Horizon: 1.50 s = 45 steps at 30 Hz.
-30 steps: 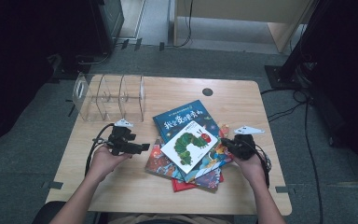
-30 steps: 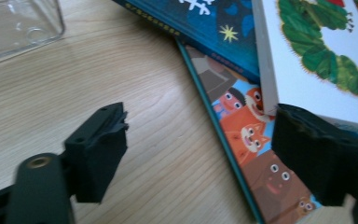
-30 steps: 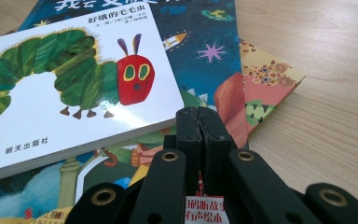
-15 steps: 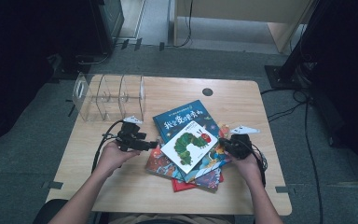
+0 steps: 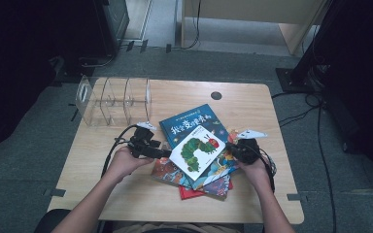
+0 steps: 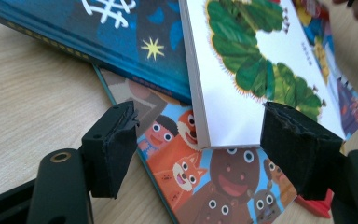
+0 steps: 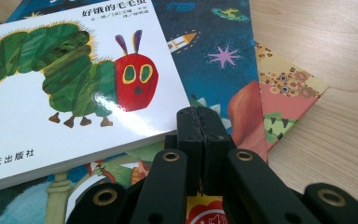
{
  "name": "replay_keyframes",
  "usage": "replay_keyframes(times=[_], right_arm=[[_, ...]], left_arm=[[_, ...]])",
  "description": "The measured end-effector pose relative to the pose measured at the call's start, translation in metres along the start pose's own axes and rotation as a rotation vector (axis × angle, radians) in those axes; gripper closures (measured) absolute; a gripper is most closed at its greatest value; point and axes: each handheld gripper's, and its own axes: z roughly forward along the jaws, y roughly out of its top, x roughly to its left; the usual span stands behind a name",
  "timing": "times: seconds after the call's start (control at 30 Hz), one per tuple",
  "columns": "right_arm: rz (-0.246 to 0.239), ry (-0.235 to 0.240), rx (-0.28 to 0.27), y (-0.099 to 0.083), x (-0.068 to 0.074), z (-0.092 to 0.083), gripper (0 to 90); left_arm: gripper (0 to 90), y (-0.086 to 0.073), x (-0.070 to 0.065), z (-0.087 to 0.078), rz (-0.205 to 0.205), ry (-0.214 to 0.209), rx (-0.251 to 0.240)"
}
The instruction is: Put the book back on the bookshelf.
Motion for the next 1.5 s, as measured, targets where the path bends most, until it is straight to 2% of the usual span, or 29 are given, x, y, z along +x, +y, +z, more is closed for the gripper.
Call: replay_keyframes(times=[0.07, 0.17, 0.23, 0.33, 0.6, 0.63, 0.73, 0.83, 1.0, 1.33, 1.43, 1.5], right_arm=[[-0.002, 0.001, -0.001, 0.000, 0.000, 0.000, 88.8], [-0.009, 0.003, 0.001, 0.001, 0.000, 0.001, 88.7], [-0.013, -0.021, 0.000, 0.003, -0.001, 0.002, 87.4], [-0.015, -0.029, -0.002, 0.003, -0.001, 0.003, 87.5], [-0.029, -0.015, 0.003, 0.006, 0.001, 0.006, 90.0], [-0.038, -0.010, 0.002, 0.006, 0.001, 0.007, 90.0], [-0.043, -0.002, 0.005, 0.007, 0.002, 0.007, 90.0], [-0.048, 0.002, 0.006, 0.008, 0.004, 0.008, 90.0], [-0.052, 0.008, 0.007, 0.008, 0.005, 0.009, 90.0], [-0.067, 0.022, 0.007, 0.008, 0.009, 0.010, 90.0], [-0.040, 0.019, 0.017, 0.007, 0.011, 0.007, 90.0], [-0.042, 0.024, 0.017, 0.006, 0.011, 0.006, 90.0]], left_arm=[[27.6, 0.001, -0.001, 0.002, 0.011, 0.009, 0.025], [28.6, 0.002, -0.001, 0.005, 0.003, -0.003, 0.043], [29.2, 0.002, -0.001, 0.007, -0.003, -0.005, 0.045], [29.5, 0.003, -0.001, 0.010, -0.005, -0.009, 0.055], [31.2, 0.007, -0.002, 0.014, -0.022, -0.038, 0.068], [31.2, 0.008, -0.003, 0.016, -0.027, -0.036, 0.089], [32.7, 0.010, -0.005, 0.018, -0.026, -0.036, 0.105], [32.8, 0.014, -0.006, 0.022, -0.022, -0.032, 0.145], [32.8, 0.019, -0.006, 0.026, -0.036, -0.036, 0.181], [34.2, 0.023, -0.005, 0.034, -0.056, -0.063, 0.209], [34.3, 0.025, -0.006, 0.034, -0.052, -0.062, 0.228], [34.3, 0.026, -0.006, 0.034, -0.048, -0.060, 0.235]])
